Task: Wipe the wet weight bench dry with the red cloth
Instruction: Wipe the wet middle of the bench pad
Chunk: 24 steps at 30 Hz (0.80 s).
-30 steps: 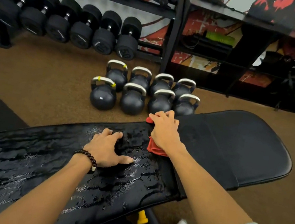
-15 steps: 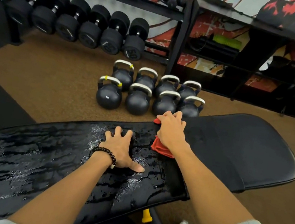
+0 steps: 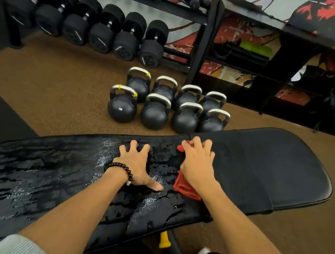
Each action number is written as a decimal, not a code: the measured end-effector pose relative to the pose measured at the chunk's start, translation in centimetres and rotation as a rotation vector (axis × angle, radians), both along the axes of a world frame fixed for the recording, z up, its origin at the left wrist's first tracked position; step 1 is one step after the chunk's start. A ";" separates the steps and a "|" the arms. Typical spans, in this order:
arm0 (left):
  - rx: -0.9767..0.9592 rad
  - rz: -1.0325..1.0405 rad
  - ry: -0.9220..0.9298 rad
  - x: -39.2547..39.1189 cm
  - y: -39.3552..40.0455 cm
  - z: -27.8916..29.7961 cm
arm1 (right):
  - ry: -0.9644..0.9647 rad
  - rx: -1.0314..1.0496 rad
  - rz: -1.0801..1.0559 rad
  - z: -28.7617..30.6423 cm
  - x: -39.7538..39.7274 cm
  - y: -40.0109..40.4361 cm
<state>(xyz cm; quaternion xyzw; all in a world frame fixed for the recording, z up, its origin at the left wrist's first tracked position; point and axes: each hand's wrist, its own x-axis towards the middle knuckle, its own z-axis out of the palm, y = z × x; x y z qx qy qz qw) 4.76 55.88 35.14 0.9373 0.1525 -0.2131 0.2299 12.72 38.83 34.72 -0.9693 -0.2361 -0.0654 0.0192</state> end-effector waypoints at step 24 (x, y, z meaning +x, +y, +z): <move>-0.033 0.034 -0.039 -0.4 0.0 -0.7 | 0.039 0.038 -0.109 0.9 -3.8 -1.3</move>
